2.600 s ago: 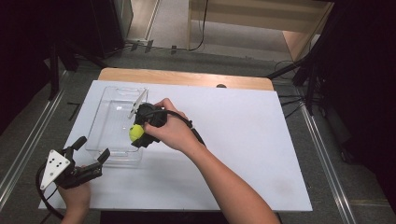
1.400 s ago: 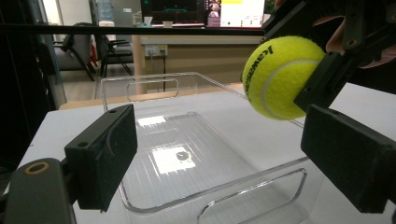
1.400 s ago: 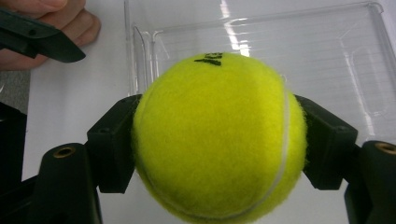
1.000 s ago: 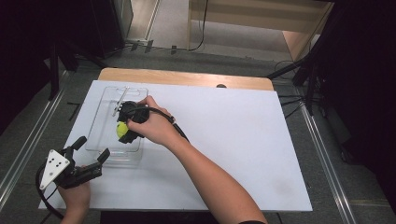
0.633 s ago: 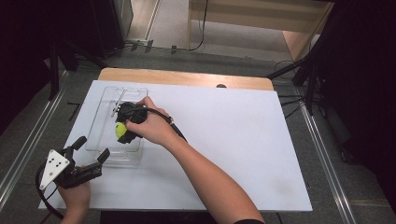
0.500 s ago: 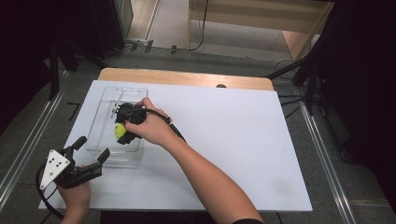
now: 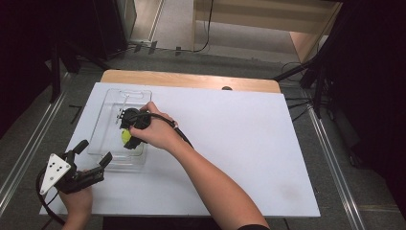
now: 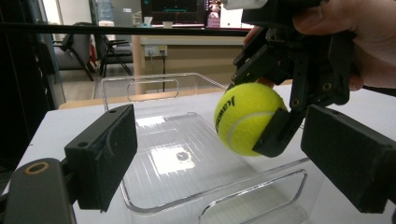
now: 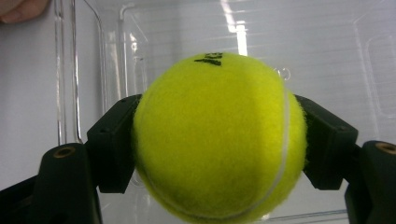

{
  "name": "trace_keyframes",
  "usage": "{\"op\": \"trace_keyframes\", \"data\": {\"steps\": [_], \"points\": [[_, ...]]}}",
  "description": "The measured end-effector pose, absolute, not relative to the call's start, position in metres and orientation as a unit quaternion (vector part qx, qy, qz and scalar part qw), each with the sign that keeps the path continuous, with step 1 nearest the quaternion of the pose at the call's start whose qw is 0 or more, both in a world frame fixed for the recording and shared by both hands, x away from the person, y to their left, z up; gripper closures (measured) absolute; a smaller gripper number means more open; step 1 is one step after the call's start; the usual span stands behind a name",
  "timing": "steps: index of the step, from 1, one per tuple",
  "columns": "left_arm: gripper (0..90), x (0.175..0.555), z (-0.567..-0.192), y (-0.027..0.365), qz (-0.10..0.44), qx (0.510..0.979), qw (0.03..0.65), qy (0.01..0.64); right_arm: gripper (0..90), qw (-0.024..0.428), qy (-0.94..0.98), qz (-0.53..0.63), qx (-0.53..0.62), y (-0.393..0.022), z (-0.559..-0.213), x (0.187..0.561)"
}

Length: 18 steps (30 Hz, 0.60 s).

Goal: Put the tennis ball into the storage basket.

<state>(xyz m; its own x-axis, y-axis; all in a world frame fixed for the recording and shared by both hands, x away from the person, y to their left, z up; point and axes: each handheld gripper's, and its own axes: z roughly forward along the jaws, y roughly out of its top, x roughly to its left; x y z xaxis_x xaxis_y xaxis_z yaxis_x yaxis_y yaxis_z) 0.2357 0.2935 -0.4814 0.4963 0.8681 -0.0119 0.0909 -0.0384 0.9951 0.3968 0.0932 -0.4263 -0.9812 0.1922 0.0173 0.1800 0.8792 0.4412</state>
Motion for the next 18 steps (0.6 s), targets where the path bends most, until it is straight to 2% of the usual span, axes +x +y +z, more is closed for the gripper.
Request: {"op": "trace_keyframes", "data": {"steps": [10,18], "points": [[11.3,0.2359,-0.4815,0.2932,0.333,0.639,0.583,0.375,23.2,0.016,0.973,0.212,0.092,0.0953,-0.4326,0.3939],[11.3,0.2362,-0.4815,0.2934,0.333,0.639,0.583,0.375,17.9,0.01,0.971,0.221,0.092,0.0906,-0.4275,0.3932]]}}
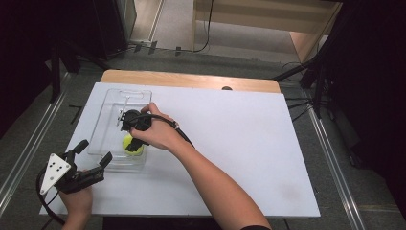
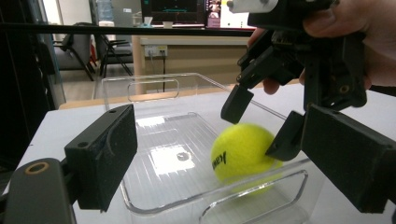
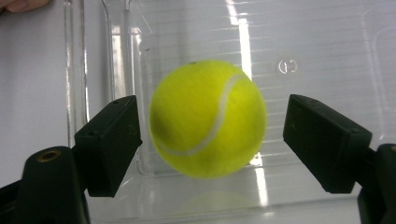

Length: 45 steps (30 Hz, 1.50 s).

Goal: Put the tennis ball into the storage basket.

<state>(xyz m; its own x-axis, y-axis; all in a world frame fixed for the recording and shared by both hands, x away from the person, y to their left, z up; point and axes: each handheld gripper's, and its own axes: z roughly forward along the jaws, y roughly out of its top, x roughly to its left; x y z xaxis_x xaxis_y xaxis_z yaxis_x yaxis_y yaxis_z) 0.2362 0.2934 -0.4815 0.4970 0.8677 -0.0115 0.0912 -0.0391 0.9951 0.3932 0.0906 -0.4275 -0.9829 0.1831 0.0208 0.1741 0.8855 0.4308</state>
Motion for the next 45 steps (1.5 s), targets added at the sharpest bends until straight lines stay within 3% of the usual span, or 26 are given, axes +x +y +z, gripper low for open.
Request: {"op": "trace_keyframes", "data": {"steps": [7,9,28,31,45], "points": [[11.3,0.236,-0.481,0.293,0.333,0.639,0.583,0.375,15.4,0.019,0.967,0.241,0.086,0.08,-0.417,0.39],[11.3,0.236,-0.481,0.293,0.334,0.64,0.581,0.375,10.8,0.018,0.965,0.242,0.099,0.075,-0.413,0.387],[11.3,0.236,-0.481,0.293,0.334,0.642,0.579,0.375,8.8,0.032,0.951,0.277,0.134,0.03,-0.402,0.379],[11.3,0.236,-0.481,0.292,0.334,0.643,0.579,0.375,0.4,0.032,0.949,0.281,0.138,0.024,-0.401,0.377],[11.3,0.236,-0.481,0.292,0.334,0.644,0.578,0.375,0.3,0.035,0.943,0.287,0.168,-0.006,-0.404,0.368]]}}
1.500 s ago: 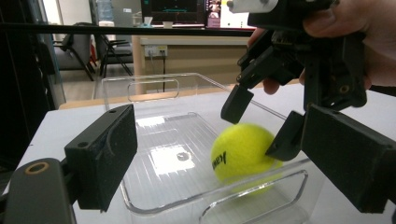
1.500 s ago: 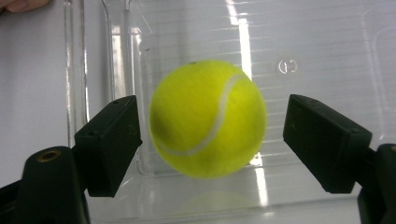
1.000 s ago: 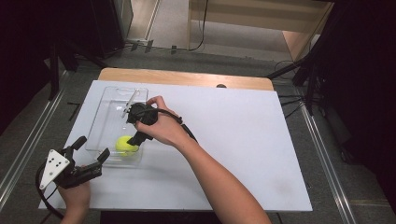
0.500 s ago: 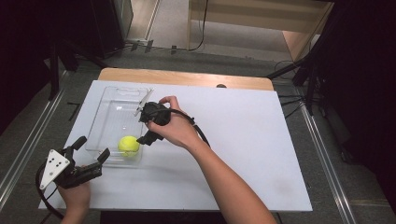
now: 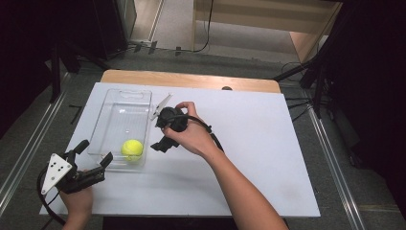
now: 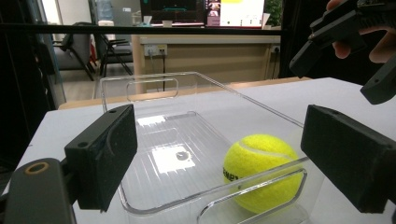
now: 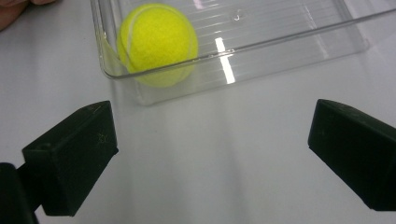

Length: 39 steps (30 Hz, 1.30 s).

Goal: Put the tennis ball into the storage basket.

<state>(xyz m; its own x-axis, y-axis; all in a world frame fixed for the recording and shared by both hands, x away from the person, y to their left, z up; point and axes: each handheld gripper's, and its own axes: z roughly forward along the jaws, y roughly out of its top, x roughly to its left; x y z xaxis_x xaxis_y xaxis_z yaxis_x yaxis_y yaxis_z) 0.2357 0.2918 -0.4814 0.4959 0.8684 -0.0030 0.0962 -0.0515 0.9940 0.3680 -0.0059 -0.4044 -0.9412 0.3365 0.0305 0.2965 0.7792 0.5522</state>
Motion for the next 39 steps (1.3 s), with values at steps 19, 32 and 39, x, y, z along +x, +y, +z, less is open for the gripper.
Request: {"op": "trace_keyframes", "data": {"steps": [19,32,39], "points": [[11.3,0.236,-0.481,0.292,0.335,0.644,0.578,0.373,0.0,0.048,0.933,0.3,0.192,-0.045,-0.415,0.355],[11.3,0.236,-0.481,0.292,0.335,0.644,0.577,0.374,0.0,0.071,0.915,0.327,0.225,-0.081,-0.422,0.34],[11.3,0.236,-0.482,0.292,0.336,0.644,0.577,0.373,0.0,0.083,0.904,0.342,0.242,-0.102,-0.425,0.332]]}}
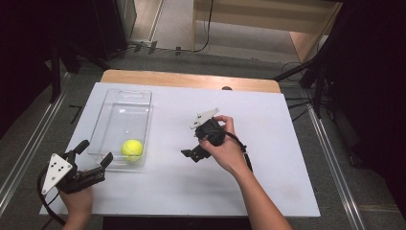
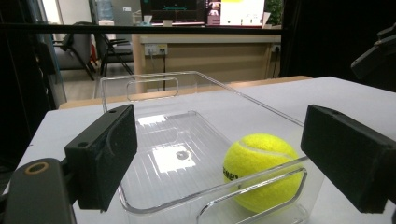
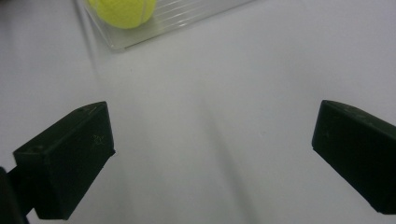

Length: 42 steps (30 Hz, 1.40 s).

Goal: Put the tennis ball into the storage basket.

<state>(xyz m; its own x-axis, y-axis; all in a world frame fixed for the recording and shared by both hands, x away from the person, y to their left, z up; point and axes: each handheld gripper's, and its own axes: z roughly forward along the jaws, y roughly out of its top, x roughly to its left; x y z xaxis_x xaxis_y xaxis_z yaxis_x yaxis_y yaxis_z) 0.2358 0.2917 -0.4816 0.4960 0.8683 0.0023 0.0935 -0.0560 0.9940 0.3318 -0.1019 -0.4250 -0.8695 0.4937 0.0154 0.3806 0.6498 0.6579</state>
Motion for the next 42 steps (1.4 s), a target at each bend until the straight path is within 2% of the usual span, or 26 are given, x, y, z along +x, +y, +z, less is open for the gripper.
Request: {"op": "trace_keyframes", "data": {"steps": [42], "points": [[11.3,0.236,-0.482,0.29,0.341,0.648,0.569,0.375,0.0,0.148,0.822,0.424,0.351,-0.223,-0.461,0.274]]}}
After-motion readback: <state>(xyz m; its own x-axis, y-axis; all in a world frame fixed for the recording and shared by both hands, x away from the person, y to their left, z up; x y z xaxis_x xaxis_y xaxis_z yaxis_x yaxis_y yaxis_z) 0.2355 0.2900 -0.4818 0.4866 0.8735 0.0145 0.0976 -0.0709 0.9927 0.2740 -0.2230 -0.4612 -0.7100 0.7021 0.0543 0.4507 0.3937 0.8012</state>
